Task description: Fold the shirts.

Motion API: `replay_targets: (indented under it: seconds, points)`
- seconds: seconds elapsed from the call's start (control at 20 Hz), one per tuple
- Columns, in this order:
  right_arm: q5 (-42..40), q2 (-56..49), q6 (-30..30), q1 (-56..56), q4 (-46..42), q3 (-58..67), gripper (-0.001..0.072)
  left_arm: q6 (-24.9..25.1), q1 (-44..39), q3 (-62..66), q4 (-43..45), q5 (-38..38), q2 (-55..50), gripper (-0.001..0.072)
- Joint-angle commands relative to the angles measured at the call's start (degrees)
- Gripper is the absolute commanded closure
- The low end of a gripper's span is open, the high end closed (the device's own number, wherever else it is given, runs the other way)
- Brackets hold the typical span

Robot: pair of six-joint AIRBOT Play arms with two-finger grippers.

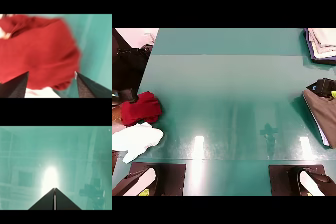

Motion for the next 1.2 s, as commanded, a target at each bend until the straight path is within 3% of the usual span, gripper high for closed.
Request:
replay_targets:
  seconds: [0.0, 0.15, 0.25, 0.3, 0.45, 0.6, 0.85, 1.0, 1.15]
  points:
    - [1.4, 0.0, 0.0, 0.0, 0.0, 0.1, 0.0692, -2.6, 0.7, -2.8, 5.7, 4.9, -8.4, 0.003]
    - [1.4, 0.0, 0.0, 0.0, 0.0, 0.1, 0.0692, -3.7, 0.7, -2.8, 5.7, 7.1, -14.1, 0.0057]
    - [1.3, 0.0, 0.0, 0.0, 0.0, 0.1, 0.0692, -4.0, 0.7, -2.7, 5.7, 7.4, -15.1, 0.0517]
    - [1.2, 0.0, 0.0, 0.0, 0.0, 0.1, 0.0692, -4.0, 0.7, -2.2, 5.6, 7.3, -15.0, 0.0678]
    - [-1.0, 0.5, 0.0, 0.0, 0.0, 0.1, 0.0692, -3.5, 0.2, 3.9, 5.1, 2.1, -13.5, 0.0683]
    - [-7.7, 2.9, 0.0, 0.0, 1.6, 0.1, 0.0692, 0.3, -4.8, 14.4, 2.7, -3.6, -6.2, 0.0684]
    - [-14.0, 4.5, 0.0, 0.0, 8.0, 0.3, 0.0692, 5.5, -22.0, 38.1, -13.2, -20.0, 0.1, 0.0684]
    - [-12.1, 2.1, -0.2, 0.0, 8.6, 5.1, 0.0692, 6.7, -35.6, 46.2, -20.2, -19.9, -0.3, 0.0684]
    - [-6.7, -3.4, -0.2, 0.1, 8.6, 15.0, 0.0692, 8.7, -46.3, 46.8, -20.5, -20.2, -2.8, 0.0683]
